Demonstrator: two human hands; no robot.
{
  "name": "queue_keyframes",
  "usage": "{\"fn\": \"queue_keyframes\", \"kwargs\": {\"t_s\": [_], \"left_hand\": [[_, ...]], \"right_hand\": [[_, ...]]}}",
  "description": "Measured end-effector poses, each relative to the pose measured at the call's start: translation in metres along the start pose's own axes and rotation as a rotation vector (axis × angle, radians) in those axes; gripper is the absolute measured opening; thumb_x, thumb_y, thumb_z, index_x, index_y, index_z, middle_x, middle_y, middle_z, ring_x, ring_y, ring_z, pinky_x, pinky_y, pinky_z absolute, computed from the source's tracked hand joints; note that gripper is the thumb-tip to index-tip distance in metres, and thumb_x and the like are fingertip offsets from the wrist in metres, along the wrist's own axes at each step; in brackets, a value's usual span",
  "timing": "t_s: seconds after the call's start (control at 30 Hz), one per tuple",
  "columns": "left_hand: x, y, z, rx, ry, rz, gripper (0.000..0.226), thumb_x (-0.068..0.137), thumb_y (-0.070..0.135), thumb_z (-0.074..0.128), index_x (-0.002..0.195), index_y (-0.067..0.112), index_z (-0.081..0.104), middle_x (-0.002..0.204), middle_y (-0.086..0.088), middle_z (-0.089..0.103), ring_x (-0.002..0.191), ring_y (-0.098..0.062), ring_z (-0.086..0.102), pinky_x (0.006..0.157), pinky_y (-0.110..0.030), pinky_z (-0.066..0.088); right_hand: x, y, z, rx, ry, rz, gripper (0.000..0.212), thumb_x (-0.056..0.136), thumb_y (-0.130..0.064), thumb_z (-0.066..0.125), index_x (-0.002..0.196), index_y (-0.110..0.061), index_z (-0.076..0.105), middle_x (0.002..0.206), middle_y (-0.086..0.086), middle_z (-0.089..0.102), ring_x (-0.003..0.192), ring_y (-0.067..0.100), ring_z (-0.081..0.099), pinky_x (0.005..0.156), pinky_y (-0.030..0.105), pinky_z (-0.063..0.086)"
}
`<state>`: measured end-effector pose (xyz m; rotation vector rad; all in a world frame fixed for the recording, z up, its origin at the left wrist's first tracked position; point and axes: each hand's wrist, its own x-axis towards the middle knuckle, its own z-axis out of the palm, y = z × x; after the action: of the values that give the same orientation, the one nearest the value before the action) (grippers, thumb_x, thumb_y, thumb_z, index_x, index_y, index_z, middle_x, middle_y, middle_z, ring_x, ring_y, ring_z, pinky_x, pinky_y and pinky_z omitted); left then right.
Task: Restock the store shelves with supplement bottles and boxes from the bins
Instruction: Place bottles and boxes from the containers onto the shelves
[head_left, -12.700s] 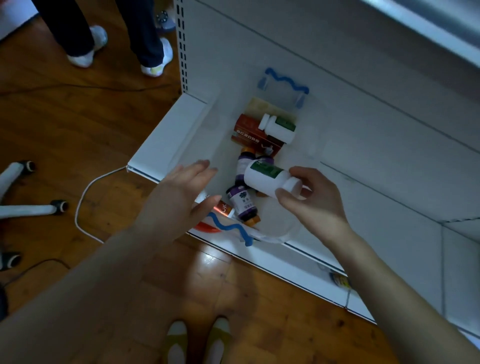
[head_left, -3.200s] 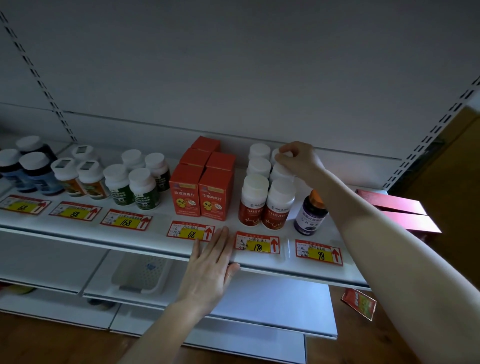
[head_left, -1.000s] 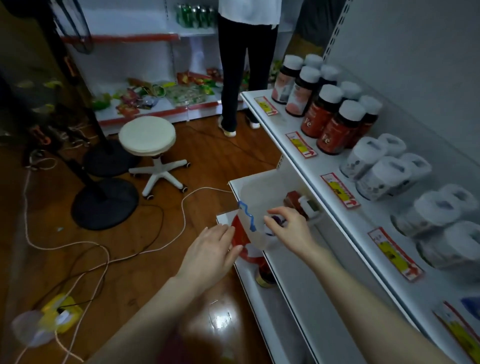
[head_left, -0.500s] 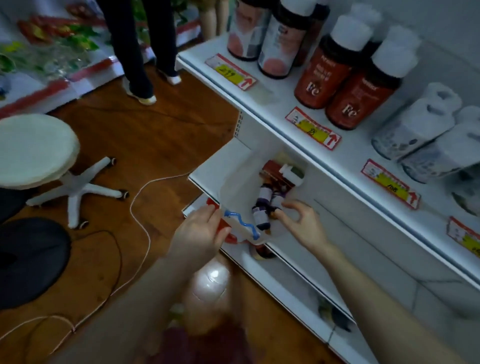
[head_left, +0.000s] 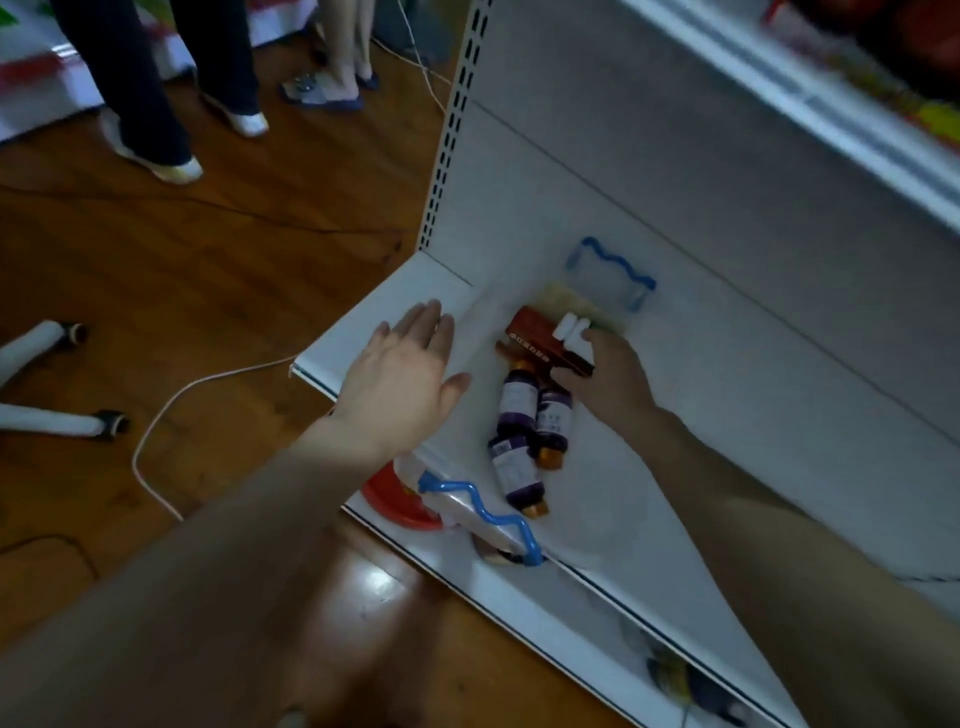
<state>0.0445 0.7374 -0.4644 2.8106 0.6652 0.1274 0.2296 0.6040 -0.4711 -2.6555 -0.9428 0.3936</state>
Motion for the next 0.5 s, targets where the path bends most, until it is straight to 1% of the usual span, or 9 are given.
{"fn": "queue_keyframes", "kwargs": {"t_s": [0.1,0.2,0.27,0.33,0.4,0.43,0.5], "left_hand": [[0.004,-0.004,0.011,-0.082,0.005,-0.015,0.069,0.095,0.044,0.04,0.148,0.009,0.014,0.155,-0.01,0.016,0.139,-0.026,0.023,0.109,-0.034,0.026],[0.001,-0.004,0.014,-0.13,0.041,-0.009,0.07,0.094,0.044,0.041,0.148,0.012,0.012,0.155,-0.006,0.017,0.138,-0.023,0.026,0.106,-0.032,0.031],[0.002,-0.006,0.013,-0.135,0.044,0.008,0.07,0.094,0.045,0.04,0.149,0.013,0.011,0.155,-0.004,0.016,0.14,-0.02,0.023,0.106,-0.031,0.03],[0.001,-0.007,0.013,-0.138,0.05,0.018,0.069,0.094,0.045,0.039,0.149,0.013,0.011,0.156,-0.004,0.015,0.141,-0.019,0.021,0.107,-0.03,0.029],[0.001,-0.007,0.012,-0.139,0.043,0.009,0.07,0.094,0.046,0.04,0.148,0.013,0.013,0.155,-0.005,0.017,0.14,-0.02,0.022,0.107,-0.03,0.03],[0.001,-0.008,0.011,-0.128,0.035,0.0,0.069,0.093,0.046,0.041,0.148,0.011,0.017,0.154,-0.007,0.021,0.139,-0.021,0.025,0.106,-0.032,0.032],[0.0,-0.008,0.009,-0.085,0.046,0.029,0.065,0.091,0.042,0.051,0.141,0.003,0.034,0.146,-0.016,0.037,0.13,-0.031,0.041,0.098,-0.038,0.042]], "right_hand": [[0.032,0.017,0.018,-0.092,0.039,0.026,0.063,0.081,-0.026,0.069,0.13,-0.001,0.041,0.132,0.018,0.047,0.12,0.031,0.043,0.098,0.035,0.035],[0.053,0.03,0.03,-0.227,0.069,0.06,0.069,0.076,-0.028,0.073,0.13,-0.003,0.039,0.131,0.018,0.045,0.12,0.032,0.04,0.097,0.035,0.035],[0.06,0.032,0.034,-0.373,0.101,0.071,0.064,0.078,-0.027,0.072,0.128,-0.003,0.04,0.131,0.018,0.044,0.12,0.032,0.038,0.096,0.035,0.033],[0.063,0.031,0.034,-0.473,0.128,0.074,0.058,0.079,-0.026,0.07,0.125,-0.003,0.042,0.129,0.019,0.044,0.118,0.032,0.038,0.093,0.035,0.037],[0.063,0.03,0.033,-0.463,0.115,0.08,0.058,0.078,-0.022,0.07,0.126,-0.003,0.042,0.129,0.019,0.043,0.118,0.032,0.038,0.091,0.035,0.039],[0.061,0.03,0.032,-0.404,0.091,0.085,0.058,0.078,-0.02,0.071,0.126,-0.004,0.042,0.129,0.018,0.043,0.118,0.032,0.039,0.09,0.036,0.039],[0.051,0.027,0.028,-0.222,0.06,0.088,0.057,0.078,-0.02,0.071,0.125,-0.005,0.042,0.127,0.017,0.048,0.115,0.032,0.046,0.088,0.037,0.041]]}}
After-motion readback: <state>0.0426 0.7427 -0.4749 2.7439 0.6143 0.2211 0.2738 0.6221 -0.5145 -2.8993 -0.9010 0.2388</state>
